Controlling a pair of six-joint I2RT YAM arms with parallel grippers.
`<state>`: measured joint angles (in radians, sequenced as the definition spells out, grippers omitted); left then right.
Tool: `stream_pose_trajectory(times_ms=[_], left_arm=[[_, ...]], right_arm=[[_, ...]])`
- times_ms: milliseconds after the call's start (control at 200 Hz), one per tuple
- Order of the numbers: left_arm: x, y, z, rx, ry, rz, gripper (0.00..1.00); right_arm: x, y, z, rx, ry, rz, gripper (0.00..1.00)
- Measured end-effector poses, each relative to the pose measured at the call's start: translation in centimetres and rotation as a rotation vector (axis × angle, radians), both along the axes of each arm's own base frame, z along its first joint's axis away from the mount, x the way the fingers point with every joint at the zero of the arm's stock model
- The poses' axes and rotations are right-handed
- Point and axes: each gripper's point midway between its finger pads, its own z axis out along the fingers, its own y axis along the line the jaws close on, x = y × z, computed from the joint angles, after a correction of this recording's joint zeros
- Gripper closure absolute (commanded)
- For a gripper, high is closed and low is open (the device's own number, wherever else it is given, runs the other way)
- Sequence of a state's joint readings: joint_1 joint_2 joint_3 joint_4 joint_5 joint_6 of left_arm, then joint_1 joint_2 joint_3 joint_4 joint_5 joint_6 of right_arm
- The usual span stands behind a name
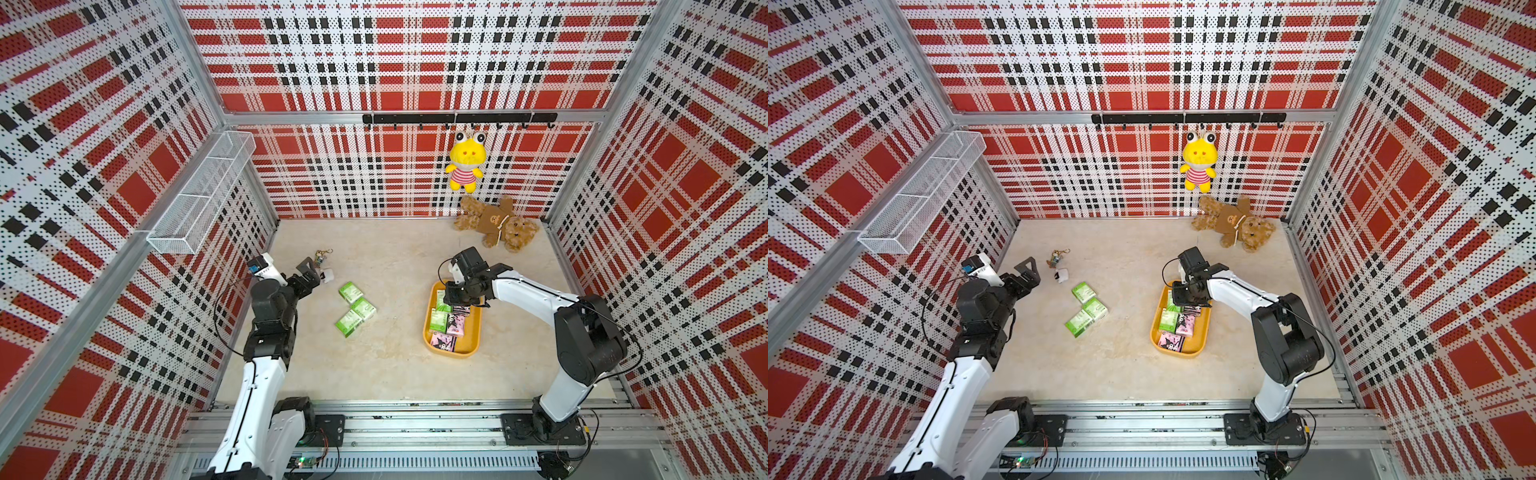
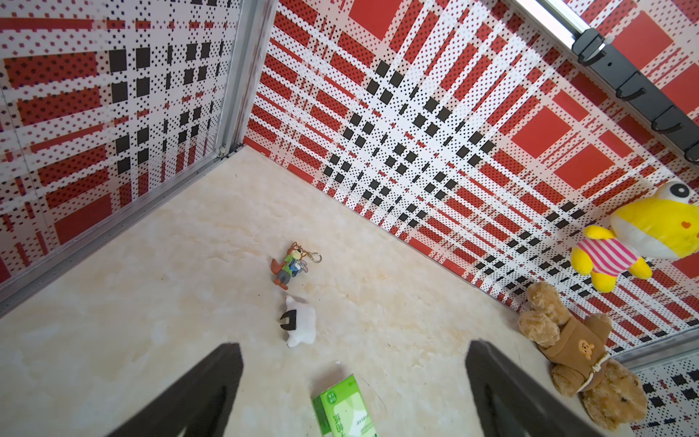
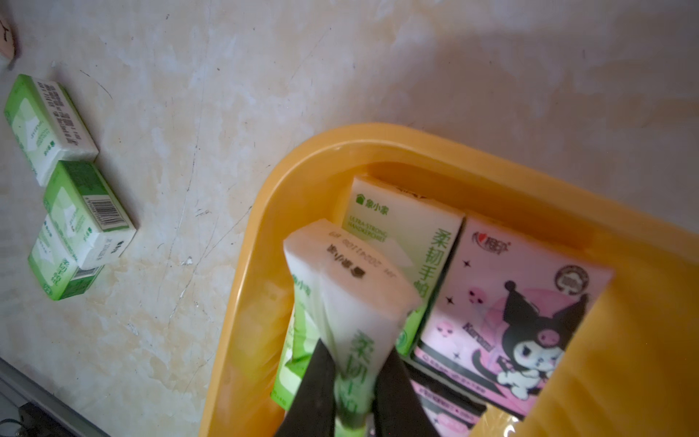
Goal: Put the pocket tissues into the storage box
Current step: Place the pocket tissues in the storage box.
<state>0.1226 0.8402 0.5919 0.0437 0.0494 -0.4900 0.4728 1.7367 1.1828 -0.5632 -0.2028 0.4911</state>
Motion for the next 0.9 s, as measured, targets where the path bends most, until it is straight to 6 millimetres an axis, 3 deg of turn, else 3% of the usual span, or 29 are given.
stream_pose_trajectory(times_ms=[246,661,897], left_arm=[[0.1,0.0,-0.2,0.001,0.008,0.000,0.00],[0.1,0.0,-0.3,0.004,0.011,-0.001,0.00],[0.1,0.0,-0.3,0.004,0.010,-0.001,0.00]], right_arm=[[0.6,0.7,-0.2,0.024,-0.005,0.008,0.91],[0.9,0.7,-0.4,0.020,-0.007,0.004,0.52],[1.9,0.6,1.0,-0.003,-0.045,0.006,0.43]])
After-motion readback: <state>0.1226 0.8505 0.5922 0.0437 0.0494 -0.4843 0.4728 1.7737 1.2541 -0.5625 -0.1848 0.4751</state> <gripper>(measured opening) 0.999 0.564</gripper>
